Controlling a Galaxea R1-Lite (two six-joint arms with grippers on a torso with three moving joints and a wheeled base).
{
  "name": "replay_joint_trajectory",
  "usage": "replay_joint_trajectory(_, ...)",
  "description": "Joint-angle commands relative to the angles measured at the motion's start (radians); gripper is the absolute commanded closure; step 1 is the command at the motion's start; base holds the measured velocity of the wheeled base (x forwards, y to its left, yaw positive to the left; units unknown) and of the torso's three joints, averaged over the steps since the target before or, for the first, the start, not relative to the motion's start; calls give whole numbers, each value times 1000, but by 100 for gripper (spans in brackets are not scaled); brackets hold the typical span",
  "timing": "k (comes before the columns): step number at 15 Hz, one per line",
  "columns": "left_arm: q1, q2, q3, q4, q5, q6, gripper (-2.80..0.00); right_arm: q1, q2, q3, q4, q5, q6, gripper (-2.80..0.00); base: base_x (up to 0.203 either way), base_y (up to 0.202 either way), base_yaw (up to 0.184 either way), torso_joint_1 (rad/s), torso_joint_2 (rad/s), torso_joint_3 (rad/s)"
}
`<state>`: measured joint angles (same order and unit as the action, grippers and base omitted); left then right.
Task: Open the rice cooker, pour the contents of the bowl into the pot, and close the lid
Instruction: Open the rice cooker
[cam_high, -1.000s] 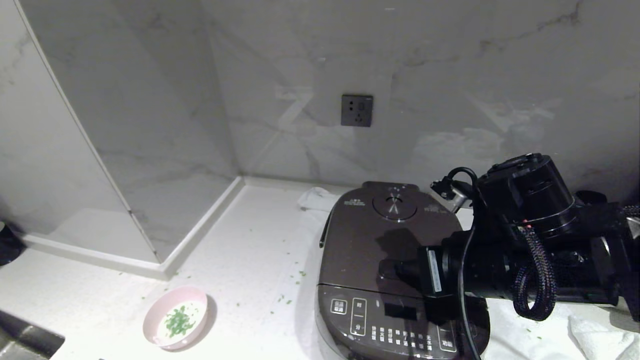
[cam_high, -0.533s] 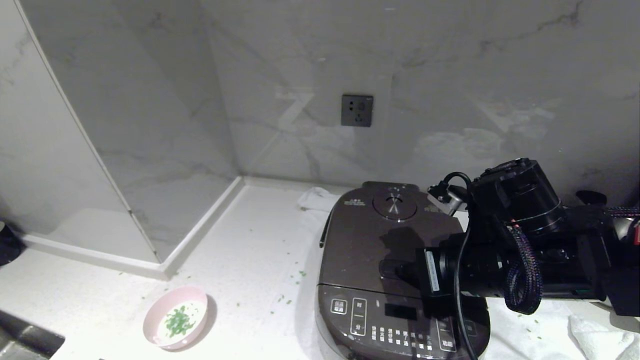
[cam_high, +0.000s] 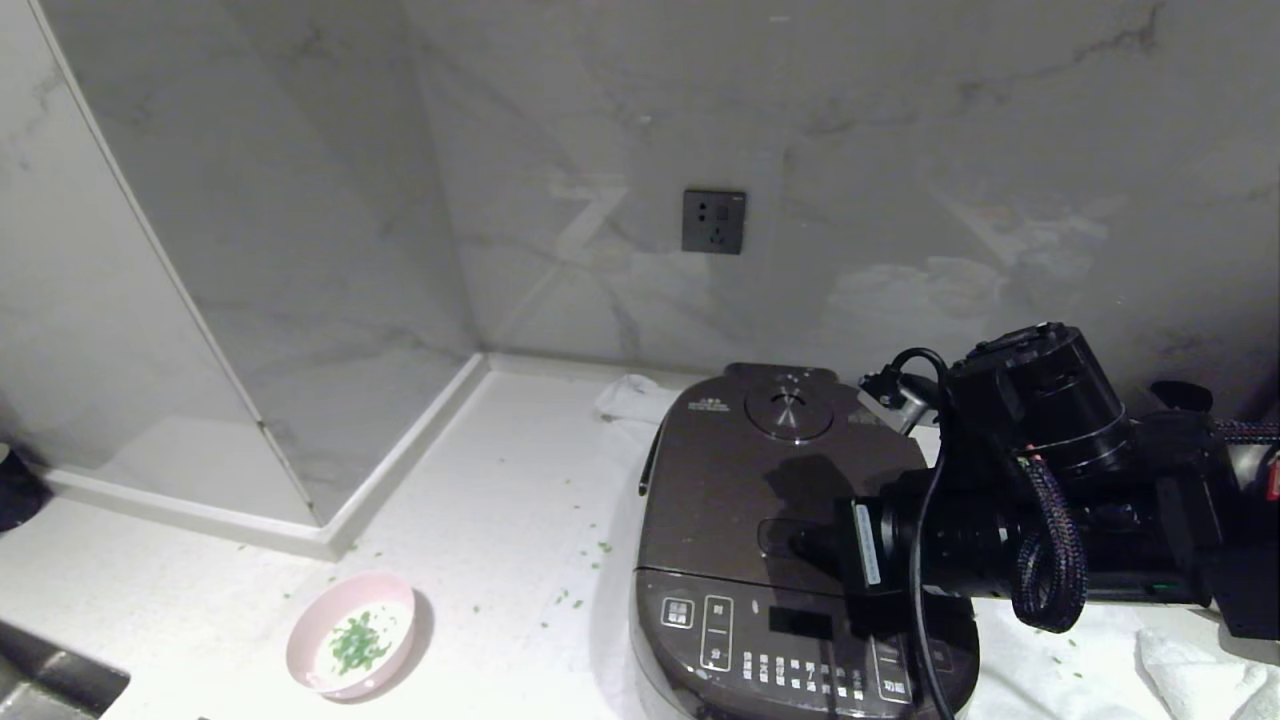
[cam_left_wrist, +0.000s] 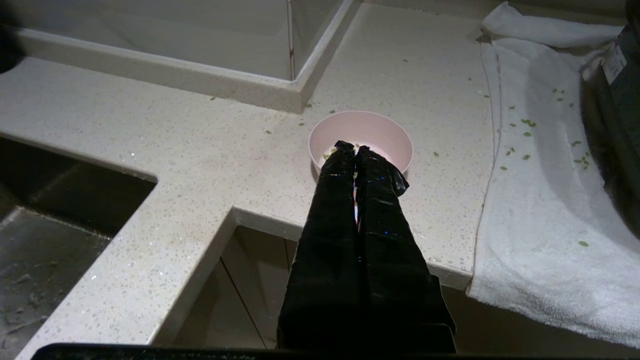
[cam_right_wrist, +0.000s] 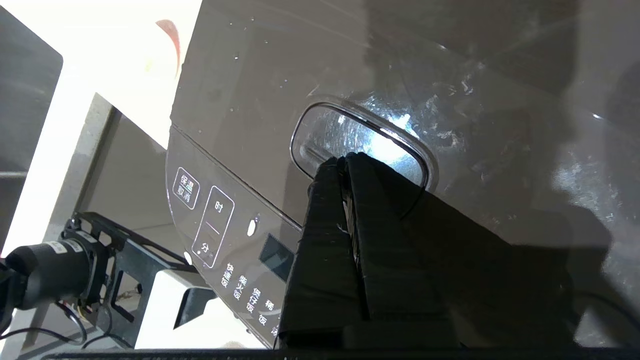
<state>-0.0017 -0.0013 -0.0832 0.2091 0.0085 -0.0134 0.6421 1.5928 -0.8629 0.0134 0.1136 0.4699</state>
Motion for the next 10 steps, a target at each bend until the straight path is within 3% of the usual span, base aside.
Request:
replay_joint_trajectory(1, 0, -2, 0, 1, 1, 0, 0, 1, -1, 40, -31, 1, 4, 0, 0, 0, 0, 0, 0, 0)
replay_joint_trajectory(10, 0, 0, 0, 1, 1, -2, 0, 1, -36, 51, -58, 12, 38, 0, 0, 0, 0, 0, 0, 0)
